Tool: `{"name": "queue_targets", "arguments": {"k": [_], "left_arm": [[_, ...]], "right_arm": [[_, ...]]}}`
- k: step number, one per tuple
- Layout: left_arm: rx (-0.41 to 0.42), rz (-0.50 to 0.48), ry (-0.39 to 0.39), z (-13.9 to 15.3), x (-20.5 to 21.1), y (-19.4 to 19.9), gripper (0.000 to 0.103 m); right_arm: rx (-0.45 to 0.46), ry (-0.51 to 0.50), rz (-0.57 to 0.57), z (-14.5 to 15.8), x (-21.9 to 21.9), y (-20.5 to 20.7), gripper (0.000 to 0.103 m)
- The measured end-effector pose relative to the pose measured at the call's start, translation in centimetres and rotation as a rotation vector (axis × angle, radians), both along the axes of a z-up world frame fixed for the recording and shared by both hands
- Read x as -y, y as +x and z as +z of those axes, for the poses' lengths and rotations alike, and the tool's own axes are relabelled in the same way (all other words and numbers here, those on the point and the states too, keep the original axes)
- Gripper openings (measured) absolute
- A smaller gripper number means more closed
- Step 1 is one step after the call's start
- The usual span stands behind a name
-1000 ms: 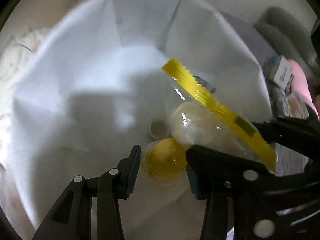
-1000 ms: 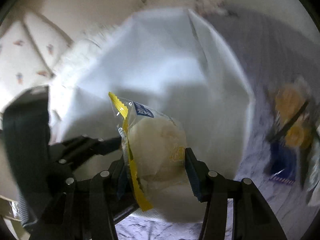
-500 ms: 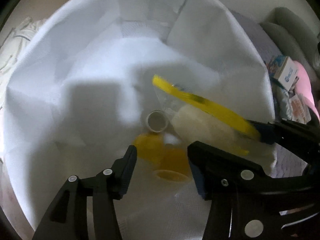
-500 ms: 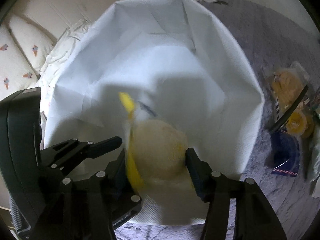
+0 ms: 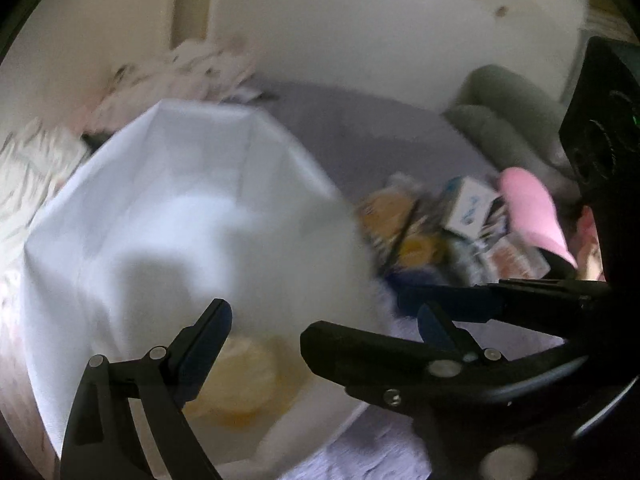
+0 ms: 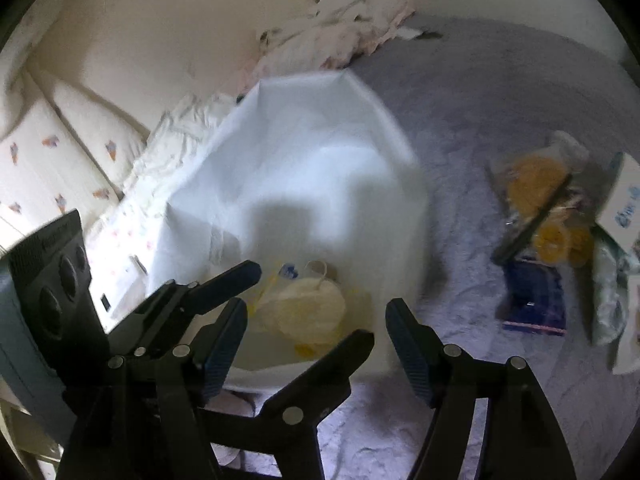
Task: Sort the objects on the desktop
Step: 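Move both open grippers back over the remaining items on the bed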
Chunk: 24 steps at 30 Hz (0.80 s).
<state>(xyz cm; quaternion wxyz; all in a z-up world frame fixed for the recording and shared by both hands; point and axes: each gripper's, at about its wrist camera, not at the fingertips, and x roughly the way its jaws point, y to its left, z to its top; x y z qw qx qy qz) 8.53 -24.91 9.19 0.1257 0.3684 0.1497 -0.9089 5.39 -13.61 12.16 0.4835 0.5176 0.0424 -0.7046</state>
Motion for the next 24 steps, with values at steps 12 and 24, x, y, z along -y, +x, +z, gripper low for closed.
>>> {"name": "queue_targets", "arguments": {"k": [12, 24], "left_arm": [[-0.059, -0.325, 0.135, -1.5, -9.2, -7.7, 0.094], [0.168, -0.126, 0.130, -10.5, -9.1, -12.9, 0.089]], "right_arm": [[-0.014, -0.072, -0.244, 0.7, -12.6, -5.1, 0.081], [0.129, -0.094, -0.531, -8.1, -22.4, -12.3, 0.081]]}}
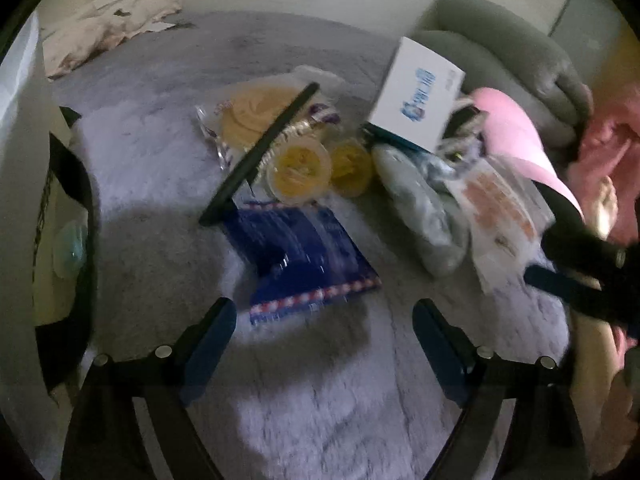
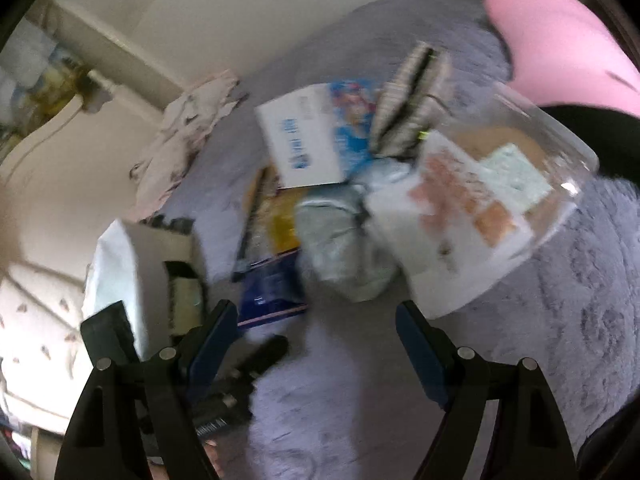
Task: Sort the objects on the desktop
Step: 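Move both open grippers back over the remaining items on the bed, then grasp the blue snack packet with the left gripper while the right grasps an orange jelly cup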
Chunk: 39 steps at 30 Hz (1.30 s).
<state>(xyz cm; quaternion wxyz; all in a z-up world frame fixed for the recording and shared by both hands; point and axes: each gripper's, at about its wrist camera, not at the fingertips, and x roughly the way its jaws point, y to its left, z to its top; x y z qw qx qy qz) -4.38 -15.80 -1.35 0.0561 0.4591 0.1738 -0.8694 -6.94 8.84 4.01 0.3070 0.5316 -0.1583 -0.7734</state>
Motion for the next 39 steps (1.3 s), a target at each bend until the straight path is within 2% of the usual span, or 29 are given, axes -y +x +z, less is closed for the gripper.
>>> {"name": "queue_targets", "arguments": {"k": [3, 6, 7, 8, 9, 10, 15, 20, 23, 24, 26, 28, 30, 32, 35, 39], "left_arm": [[-0.009, 0.036, -0.041, 0.6, -0.4, -1.4, 0.089], [0.060, 0.090, -0.080, -0.1, -0.4, -3.7, 0.088], [0.081, 0.103, -0.098, -0.6, -0.3, -4.4, 0.082], [0.102, 0.113, -0.127, -1.1, -0.2, -4.9, 0.054], [0.118, 0.106, -0.165, -1.6, -0.2, -5.2, 0.053], [0.101, 0.087, -0.187, -1.6, -0.3, -5.0, 0.052], [0.073, 0.019, -0.302, 0.3, -1.2, -1.6, 0.047], [0.072, -0.013, -0.311, 1.2, -1.1, 3.0, 0.048], [0.065, 0.017, -0.308, -0.5, -0.6, 4.3, 0.048], [0.053, 0.047, -0.270, -1.3, -0.6, 3.2, 0.049], [-0.012, 0.107, -0.199, -1.9, 0.3, 3.8, 0.050], [-0.036, 0.117, -0.233, -1.9, -0.1, 3.5, 0.050], [-0.040, 0.101, -0.298, -2.1, -0.7, 2.5, 0.051], [-0.058, 0.110, -0.323, -2.2, -0.9, 2.0, 0.051], [-0.092, 0.157, -0.258, -2.3, 0.4, 1.3, 0.051], [-0.117, 0.185, -0.225, -2.0, 1.3, 0.1, 0.051]], "right_arm": [[0.048, -0.023, -0.023, -1.1, -0.6, -0.8, 0.081], [0.059, -0.034, -0.030, -1.4, -0.9, -1.2, 0.081], [0.050, -0.028, -0.033, -1.3, -0.9, -1.1, 0.081], [0.031, -0.022, -0.037, -1.2, -0.9, -1.2, 0.081], [0.018, -0.016, -0.039, -1.2, -0.8, -1.3, 0.081], [-0.003, -0.003, -0.041, -1.1, -0.6, -1.4, 0.081], [-0.068, -0.002, 0.002, -0.8, 0.7, -1.5, 0.081], [-0.083, -0.115, 0.092, 0.0, 3.0, -1.2, 0.080], [-0.061, -0.141, 0.138, -0.4, 4.6, -1.2, 0.079], [-0.053, -0.140, 0.142, -0.7, 4.9, -1.4, 0.078], [-0.017, -0.147, 0.144, -1.8, 5.8, -1.9, 0.073], [0.032, -0.170, 0.145, -3.3, 6.6, -2.8, 0.067], [0.063, -0.200, 0.135, -4.0, 6.9, -3.3, 0.066], [0.064, -0.196, 0.140, -4.5, 7.6, -3.9, 0.066], [0.015, -0.111, 0.161, -4.5, 8.6, -4.1, 0.066], [0.013, -0.145, 0.156, -4.9, 8.8, -4.6, 0.066]]}}
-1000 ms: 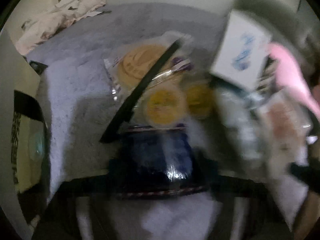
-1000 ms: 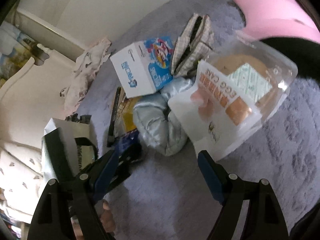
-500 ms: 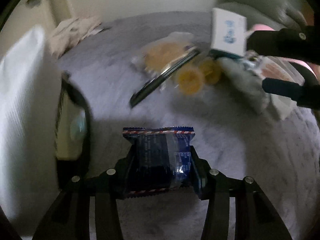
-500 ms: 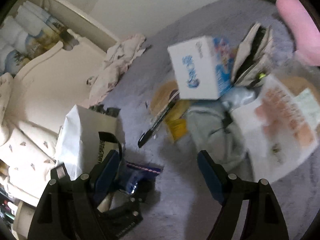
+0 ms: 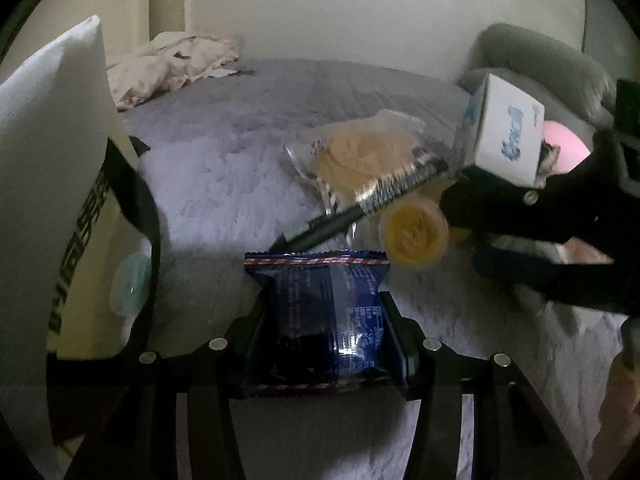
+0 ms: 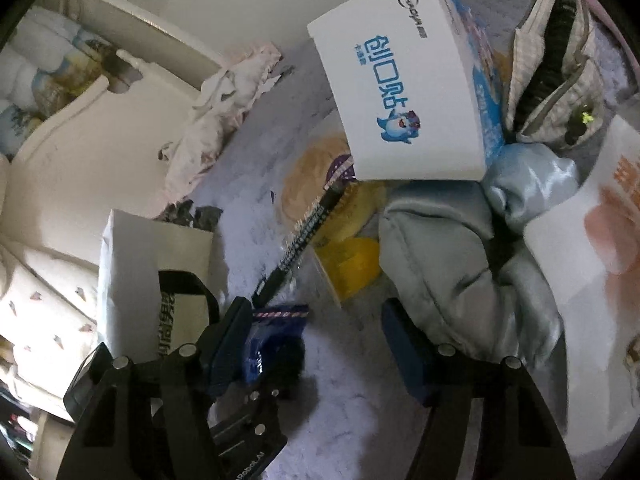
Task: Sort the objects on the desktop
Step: 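Grasp the blue snack packet with the left gripper while the right grasps an orange jelly cup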
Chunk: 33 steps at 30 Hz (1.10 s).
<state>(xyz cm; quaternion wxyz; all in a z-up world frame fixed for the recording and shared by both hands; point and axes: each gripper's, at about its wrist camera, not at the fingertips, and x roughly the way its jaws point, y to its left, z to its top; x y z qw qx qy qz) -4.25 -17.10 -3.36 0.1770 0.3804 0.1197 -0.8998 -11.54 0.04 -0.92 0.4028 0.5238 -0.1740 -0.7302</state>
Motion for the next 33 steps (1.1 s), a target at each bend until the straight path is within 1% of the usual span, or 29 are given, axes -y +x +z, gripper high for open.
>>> {"name": "queue_targets", "arguments": {"k": [2, 4, 6, 9, 12, 14, 15, 17, 18, 22, 26, 29, 31, 33], "left_arm": [[-0.016, 0.016, 0.013, -0.4, 0.1, 0.1, 0.051], [-0.009, 0.013, 0.027, -0.7, 0.2, 0.4, 0.053], [0.001, 0.013, 0.043, -0.9, 0.7, -0.1, 0.055], [0.009, 0.016, 0.029, -1.0, 0.7, -0.3, 0.056], [0.021, 0.017, 0.009, -1.2, 0.5, -0.5, 0.056], [0.023, 0.017, 0.008, -1.1, 0.3, -0.2, 0.057], [0.024, 0.018, 0.011, -1.2, 0.5, -0.4, 0.057], [0.024, 0.017, 0.014, -1.2, 0.5, -0.4, 0.057], [0.023, 0.018, 0.015, -1.3, 0.6, -0.4, 0.057], [0.021, 0.018, 0.015, -1.2, 0.6, -0.5, 0.055], [0.017, 0.015, 0.005, -0.9, 0.2, 0.0, 0.053], [0.014, 0.015, 0.007, -0.4, -0.4, 0.8, 0.052], [0.025, 0.002, 0.022, 0.1, -1.0, 1.4, 0.051], [0.020, -0.001, 0.066, 1.0, -1.2, 2.0, 0.051]], "right_arm": [[0.006, 0.007, -0.001, -0.4, 0.5, -0.5, 0.066], [0.004, 0.017, 0.001, -0.6, 1.0, -0.7, 0.066], [-0.010, 0.043, 0.007, -0.8, 1.6, -0.8, 0.065], [-0.047, 0.102, -0.022, -0.9, 2.2, -0.9, 0.065], [-0.069, 0.103, -0.055, -1.4, 2.5, -0.8, 0.064], [-0.101, 0.118, -0.057, -1.8, 3.0, -0.7, 0.064], [-0.117, 0.128, -0.051, -1.9, 3.3, -0.7, 0.061], [-0.158, 0.143, -0.041, -2.0, 3.6, -0.4, 0.051], [-0.164, 0.149, -0.040, -2.1, 3.5, -0.4, 0.049], [-0.092, 0.091, -0.040, -1.6, 2.1, -0.7, 0.046], [-0.047, 0.058, -0.036, -0.7, 0.5, 0.6, 0.046], [-0.010, 0.032, -0.027, -0.5, -0.6, 1.9, 0.046], [0.027, 0.010, -0.023, -0.5, -1.2, 3.1, 0.046], [0.054, -0.023, -0.049, -0.2, -1.8, 4.1, 0.046]]}}
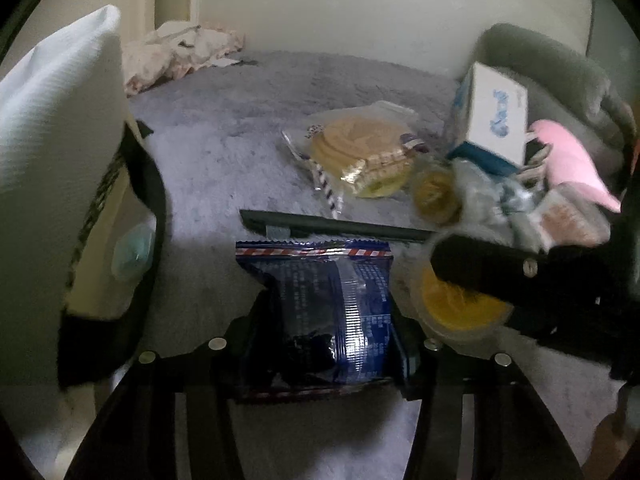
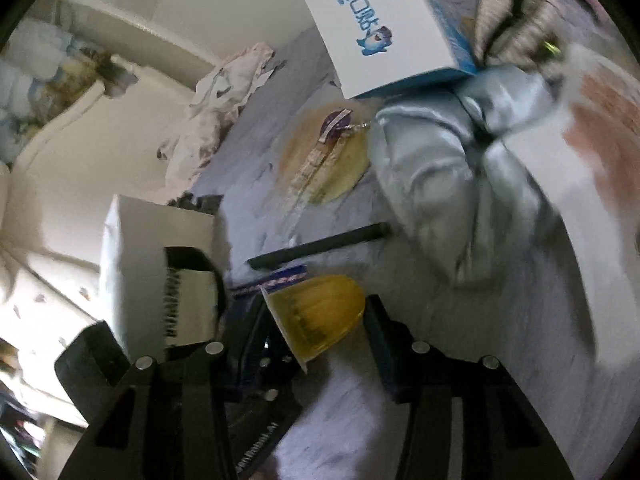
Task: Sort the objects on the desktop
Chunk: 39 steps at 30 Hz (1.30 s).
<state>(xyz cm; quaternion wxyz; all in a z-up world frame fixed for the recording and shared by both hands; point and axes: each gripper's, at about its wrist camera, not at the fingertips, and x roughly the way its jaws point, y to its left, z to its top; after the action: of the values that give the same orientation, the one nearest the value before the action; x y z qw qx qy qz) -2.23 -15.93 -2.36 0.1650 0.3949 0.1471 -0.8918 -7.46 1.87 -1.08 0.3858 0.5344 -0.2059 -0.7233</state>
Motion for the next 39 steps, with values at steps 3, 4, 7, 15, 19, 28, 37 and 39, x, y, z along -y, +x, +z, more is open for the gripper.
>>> {"name": "queue_targets", "arguments": {"k": [3, 4, 7, 15, 19, 28, 37, 39], "left_arm": [[-0.016, -0.026, -0.013, 2.6, -0.7, 1.1, 0.051], [-0.020, -0.038, -0.027, 3.6, -0.9, 1.5, 0.051], [-0.033, -0.041, -0.047, 6.7, -0.5, 3.3, 0.051], [-0.172, -0.012, -0.079, 14.7, 2.2, 8.4, 0.051], [-0.179, 0.015, -0.102, 15.7, 4.0, 9.8, 0.051], [-0.001, 0.095, 0.014, 10.9, 11.3, 12.5, 0.051], [0.256, 0.182, 0.115, 2.5, 13.3, 10.8, 0.054], [0.259, 0.192, 0.087, 2.4, 12.9, 10.1, 0.054]], "right_arm": [[0.050, -0.194, -0.074, 1.1, -1.0, 1.6, 0.046], [0.046, -0.279, -0.093, 1.3, -1.4, 2.5, 0.046], [0.013, -0.312, -0.096, 3.0, -0.6, 3.9, 0.046], [-0.208, -0.328, 0.048, 12.4, 3.1, 7.0, 0.046], [-0.337, -0.275, 0.161, 16.2, 6.0, 10.3, 0.046], [-0.261, -0.142, 0.353, 12.9, 14.4, 13.5, 0.046], [-0.292, 0.263, 0.429, 5.2, 20.1, 15.6, 0.035], [-0.274, 0.268, 0.418, 4.5, 19.9, 15.1, 0.033]]}}
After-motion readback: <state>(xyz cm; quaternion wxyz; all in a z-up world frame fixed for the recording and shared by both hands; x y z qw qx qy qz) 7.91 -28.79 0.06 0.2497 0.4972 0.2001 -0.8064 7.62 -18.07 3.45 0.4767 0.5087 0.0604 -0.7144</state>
